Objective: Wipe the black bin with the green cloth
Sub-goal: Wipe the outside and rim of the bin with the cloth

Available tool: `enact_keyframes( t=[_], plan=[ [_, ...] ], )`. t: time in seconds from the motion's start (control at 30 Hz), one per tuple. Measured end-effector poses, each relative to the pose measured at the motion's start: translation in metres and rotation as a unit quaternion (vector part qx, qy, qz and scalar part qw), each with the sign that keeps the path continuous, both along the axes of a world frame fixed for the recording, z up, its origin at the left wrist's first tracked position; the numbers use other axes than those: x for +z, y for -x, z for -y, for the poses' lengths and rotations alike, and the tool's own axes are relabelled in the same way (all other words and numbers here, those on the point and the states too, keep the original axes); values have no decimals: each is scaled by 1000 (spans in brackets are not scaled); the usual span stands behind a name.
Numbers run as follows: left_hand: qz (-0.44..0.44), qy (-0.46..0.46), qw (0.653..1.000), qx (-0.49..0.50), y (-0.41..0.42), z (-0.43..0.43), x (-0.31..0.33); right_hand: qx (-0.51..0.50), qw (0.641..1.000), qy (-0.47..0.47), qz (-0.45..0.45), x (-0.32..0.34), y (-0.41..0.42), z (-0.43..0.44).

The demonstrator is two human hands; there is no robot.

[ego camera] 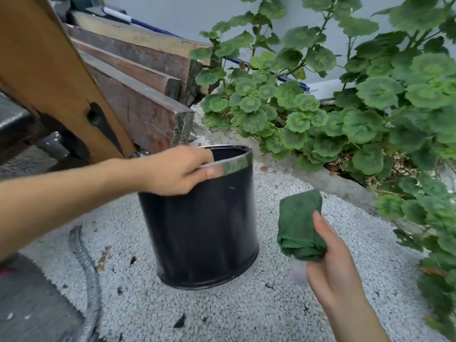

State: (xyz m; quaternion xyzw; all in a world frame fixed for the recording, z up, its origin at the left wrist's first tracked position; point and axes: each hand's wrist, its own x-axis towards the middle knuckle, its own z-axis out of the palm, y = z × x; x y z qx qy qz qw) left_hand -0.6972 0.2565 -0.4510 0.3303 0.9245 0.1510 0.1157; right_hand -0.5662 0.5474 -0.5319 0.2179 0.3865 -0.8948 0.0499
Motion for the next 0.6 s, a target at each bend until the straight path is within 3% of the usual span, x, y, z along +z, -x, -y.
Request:
enact_keyframes(
  t=[0.1,0.17,0.2,0.3,0.37,0.43,0.53,0.57,0.6],
  plan=[
    [21,41,999,-4,23,12,-9,36,996,-65,-56,3,1,19],
    [22,52,998,24,37,9,-25,85,970,-202,-107,4,5,39],
    [18,39,998,55,40,16,-32,114,936,-300,-144,2,10,58],
    [22,-24,991,129,57,9,-48,160,766,-528,-331,-10,25,96],
    [37,-53,981,183,62,13,-55,204,585,-624,-477,-31,36,125],
    [60,-84,972,212,64,20,-59,251,443,-659,-554,-53,46,146],
    [79,-99,967,222,65,31,-64,296,289,-680,-606,-89,49,171],
    [82,-103,967,219,67,33,-66,298,259,-687,-610,-98,48,175],
    [84,-105,967,215,66,31,-68,302,252,-693,-604,-105,44,176]
  ],
)
